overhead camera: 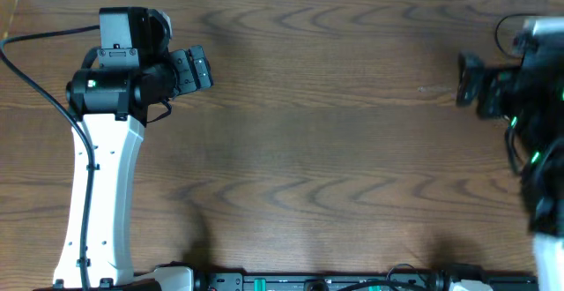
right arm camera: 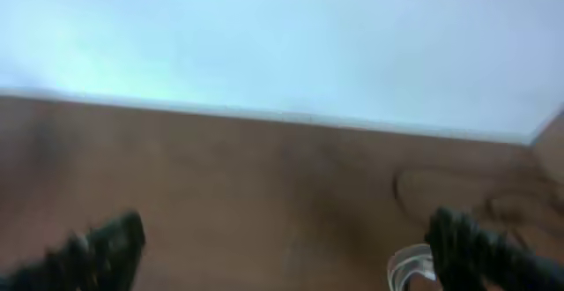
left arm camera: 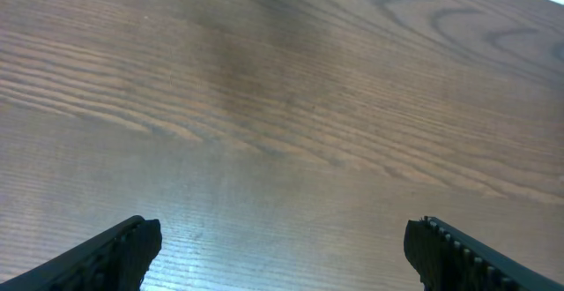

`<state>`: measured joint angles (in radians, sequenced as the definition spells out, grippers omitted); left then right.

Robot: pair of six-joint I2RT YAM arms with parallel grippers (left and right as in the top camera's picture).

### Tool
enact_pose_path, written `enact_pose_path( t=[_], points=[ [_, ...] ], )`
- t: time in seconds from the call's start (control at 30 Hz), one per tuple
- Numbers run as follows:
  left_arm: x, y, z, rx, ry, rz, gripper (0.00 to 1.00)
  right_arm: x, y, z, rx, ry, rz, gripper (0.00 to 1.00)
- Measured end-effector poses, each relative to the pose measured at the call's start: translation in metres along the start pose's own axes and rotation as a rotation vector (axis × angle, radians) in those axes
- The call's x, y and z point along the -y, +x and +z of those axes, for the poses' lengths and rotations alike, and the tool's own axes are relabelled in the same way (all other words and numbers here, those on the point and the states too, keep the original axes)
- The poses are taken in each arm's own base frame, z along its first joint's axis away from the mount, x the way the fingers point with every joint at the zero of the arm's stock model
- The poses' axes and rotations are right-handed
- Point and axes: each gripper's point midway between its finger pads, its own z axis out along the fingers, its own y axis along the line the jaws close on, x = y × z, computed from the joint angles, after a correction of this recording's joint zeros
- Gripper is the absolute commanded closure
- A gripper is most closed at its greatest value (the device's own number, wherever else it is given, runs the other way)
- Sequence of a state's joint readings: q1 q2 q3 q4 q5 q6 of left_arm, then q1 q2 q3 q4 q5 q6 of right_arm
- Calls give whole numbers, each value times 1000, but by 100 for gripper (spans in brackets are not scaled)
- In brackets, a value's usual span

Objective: Untangle cables

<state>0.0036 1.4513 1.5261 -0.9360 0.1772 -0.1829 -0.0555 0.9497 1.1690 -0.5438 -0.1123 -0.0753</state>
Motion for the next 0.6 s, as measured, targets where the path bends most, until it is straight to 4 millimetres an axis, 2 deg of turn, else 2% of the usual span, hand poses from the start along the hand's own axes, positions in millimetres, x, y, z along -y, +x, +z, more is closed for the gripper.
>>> enact_pose_path(
  t=[0.3, 0.47, 0.6],
  points=[
    [0, 0, 0, 0, 0, 0, 6, -7, 90, -19, 221, 30, -67, 1],
    [0, 0, 0, 0, 0, 0, 5, -11, 130, -23, 298, 39, -79, 1],
    [0, 0, 0, 0, 0, 0, 5, -13, 154, -22, 327, 41, -82, 1]
  ],
)
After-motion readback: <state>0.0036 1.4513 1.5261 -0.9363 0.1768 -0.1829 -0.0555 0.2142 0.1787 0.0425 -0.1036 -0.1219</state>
